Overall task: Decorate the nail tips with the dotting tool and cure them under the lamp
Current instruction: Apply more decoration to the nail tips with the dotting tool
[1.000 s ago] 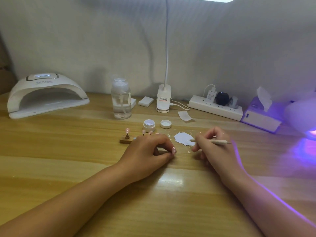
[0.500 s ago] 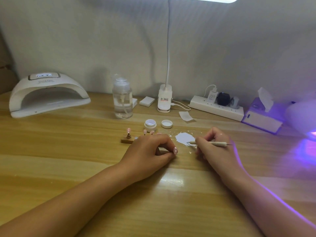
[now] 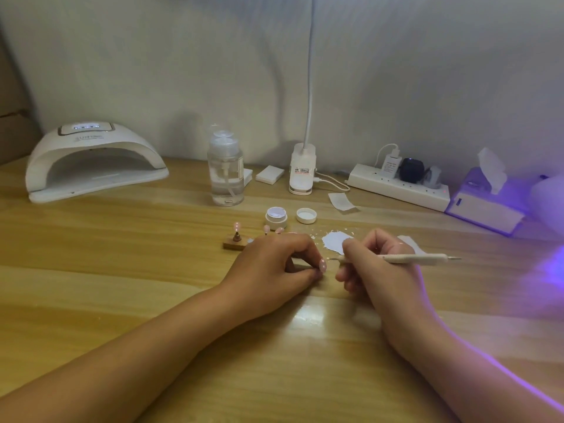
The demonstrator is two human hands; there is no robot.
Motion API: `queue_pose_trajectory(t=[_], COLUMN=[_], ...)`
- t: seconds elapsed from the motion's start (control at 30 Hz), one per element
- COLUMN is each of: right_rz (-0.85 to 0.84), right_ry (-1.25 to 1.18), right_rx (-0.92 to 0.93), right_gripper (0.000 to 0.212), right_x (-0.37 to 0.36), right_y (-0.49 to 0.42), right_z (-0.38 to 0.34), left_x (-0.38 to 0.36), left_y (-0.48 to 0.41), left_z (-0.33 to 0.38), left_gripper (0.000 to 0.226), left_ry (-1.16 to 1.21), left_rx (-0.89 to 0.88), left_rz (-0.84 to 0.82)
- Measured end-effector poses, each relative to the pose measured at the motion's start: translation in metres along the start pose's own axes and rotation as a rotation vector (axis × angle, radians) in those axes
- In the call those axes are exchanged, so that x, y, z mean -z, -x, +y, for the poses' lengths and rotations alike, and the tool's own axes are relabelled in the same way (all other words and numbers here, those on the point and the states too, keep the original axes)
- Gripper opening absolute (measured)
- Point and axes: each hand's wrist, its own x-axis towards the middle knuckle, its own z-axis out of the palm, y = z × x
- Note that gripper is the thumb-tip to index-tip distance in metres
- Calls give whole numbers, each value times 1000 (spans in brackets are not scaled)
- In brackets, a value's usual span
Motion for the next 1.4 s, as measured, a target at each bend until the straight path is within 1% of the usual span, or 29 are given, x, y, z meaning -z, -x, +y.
queue_pose_trajectory(t=[0.03,0.1,0.27,0.4,0.53,0.67,0.77,0.83,0.93,1.0,1.1,1.3,1.4], right_rz=[2,-2,-17,-25,-35,-45,-47,-40,-28,-36,-45,-60,-53], right_ry=[16,58,123,133,132,145,150,143,123,125,139,134,129], right_rx=[5,13,10,13,16,17,18,19,6,10,27,20,21], right_gripper=[33,37,29,30,29,23,23,23,16,19,26,18,22], right_x=[0,-1,-1,0,0,-1,-1,-1,-2,-1,0,-1,-1], right_y=[0,0,-1,-2,-1,-2,-2,-1,-1,-2,-2,-2,-2], right_z=[0,1,4,5,6,5,6,5,4,4,6,6,6], left_x=[0,-1,0,0,1,1,1,1,1,1,1,1,1], left_y=[0,0,0,0,0,0,0,0,-1,0,0,1,0], left_z=[0,0,0,2,2,3,3,3,2,2,2,3,2], left_gripper=[22,19,19,24,18,24,27,25,18,16,21,21,17], left_ry=[-3,-3,1,-22,-23,-23,-31,-29,-25,-28,-47,-46,-24], left_rx=[5,9,12,18,12,3,8,5,7,11,11,19,12], left_rz=[0,-1,2,11,5,13,10,9,7,5,8,10,11])
